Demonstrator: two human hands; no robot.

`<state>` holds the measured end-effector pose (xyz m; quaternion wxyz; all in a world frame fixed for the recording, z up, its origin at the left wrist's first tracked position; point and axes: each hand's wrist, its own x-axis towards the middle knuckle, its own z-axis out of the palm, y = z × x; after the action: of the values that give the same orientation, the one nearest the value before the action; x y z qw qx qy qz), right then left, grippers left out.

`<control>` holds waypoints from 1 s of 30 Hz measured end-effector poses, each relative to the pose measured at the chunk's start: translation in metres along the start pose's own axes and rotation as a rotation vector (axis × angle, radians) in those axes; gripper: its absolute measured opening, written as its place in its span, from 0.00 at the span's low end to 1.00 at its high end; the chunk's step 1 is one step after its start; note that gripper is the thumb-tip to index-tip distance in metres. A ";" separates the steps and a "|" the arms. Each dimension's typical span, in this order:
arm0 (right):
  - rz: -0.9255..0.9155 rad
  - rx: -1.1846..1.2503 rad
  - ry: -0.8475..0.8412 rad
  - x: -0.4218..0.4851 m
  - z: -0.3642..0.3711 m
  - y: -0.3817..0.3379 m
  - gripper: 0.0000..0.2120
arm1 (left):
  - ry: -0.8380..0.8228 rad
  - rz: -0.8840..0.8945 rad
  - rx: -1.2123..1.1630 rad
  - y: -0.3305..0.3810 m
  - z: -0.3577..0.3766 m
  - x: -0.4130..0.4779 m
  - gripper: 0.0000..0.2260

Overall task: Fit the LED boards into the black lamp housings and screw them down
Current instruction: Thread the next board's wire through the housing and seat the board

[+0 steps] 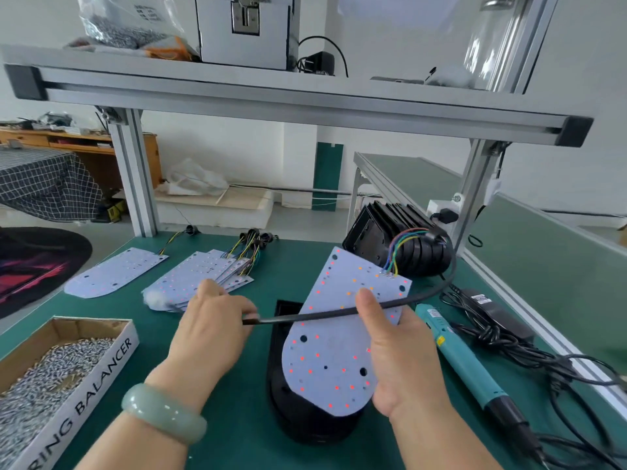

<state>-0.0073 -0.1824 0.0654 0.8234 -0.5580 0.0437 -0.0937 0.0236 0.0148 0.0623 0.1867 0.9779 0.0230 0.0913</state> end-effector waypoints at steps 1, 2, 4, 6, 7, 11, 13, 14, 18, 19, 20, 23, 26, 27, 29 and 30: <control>0.019 -0.021 -0.064 -0.001 -0.001 -0.002 0.21 | 0.052 -0.039 -0.039 0.000 -0.001 0.003 0.09; 0.047 -0.027 -0.139 -0.002 -0.002 -0.004 0.29 | 0.088 -0.107 -0.070 -0.001 -0.005 0.006 0.12; 0.113 -0.013 -0.264 -0.001 -0.005 -0.006 0.37 | 0.122 -0.227 -0.019 -0.008 -0.016 0.009 0.24; 0.192 -0.026 -0.349 -0.002 -0.008 -0.006 0.24 | 0.148 -0.292 -0.010 -0.015 -0.027 0.009 0.31; 0.220 -0.055 -0.371 -0.003 -0.008 -0.005 0.15 | 0.161 -0.320 -0.104 -0.016 -0.032 0.008 0.32; 0.252 -0.181 -0.394 -0.008 0.001 0.004 0.10 | -0.089 -0.390 -0.918 0.000 -0.038 -0.003 0.26; 0.255 -0.174 -0.425 -0.014 0.010 0.007 0.10 | -0.255 -0.324 -1.000 0.011 -0.029 -0.006 0.27; 0.248 -0.165 -0.444 -0.016 0.014 0.010 0.10 | -0.292 -0.284 -1.007 0.016 -0.026 -0.008 0.26; 0.105 -0.256 -0.413 -0.014 0.015 0.017 0.16 | -0.228 -0.227 -1.091 0.018 -0.020 -0.008 0.13; 0.044 -0.381 -0.321 -0.010 0.011 0.017 0.18 | -0.168 -0.236 -1.118 0.013 -0.021 -0.006 0.10; -0.022 -0.563 -0.185 -0.003 0.006 0.016 0.17 | -0.100 -0.241 -1.164 0.010 -0.024 -0.004 0.08; -0.002 -1.136 0.054 0.013 -0.015 0.016 0.27 | 0.171 -0.276 -1.238 -0.001 -0.033 0.001 0.07; 0.191 -1.288 -0.015 0.019 -0.023 0.023 0.28 | 0.351 -0.271 -1.283 -0.005 -0.037 0.001 0.13; 0.179 -1.286 -0.050 0.020 -0.023 0.025 0.17 | 0.353 -0.289 -1.325 -0.006 -0.038 0.002 0.14; 0.094 -1.228 -0.020 0.022 -0.024 0.025 0.09 | 0.304 -0.312 -1.452 -0.009 -0.037 0.003 0.13; 0.085 -1.129 0.034 0.023 -0.025 0.023 0.12 | 0.253 -0.328 -1.517 -0.009 -0.037 0.004 0.10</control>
<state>0.0130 -0.2020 0.0356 0.3995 -0.9079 0.1227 -0.0312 0.0200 0.0370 0.0938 0.8103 0.5497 0.1194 0.1640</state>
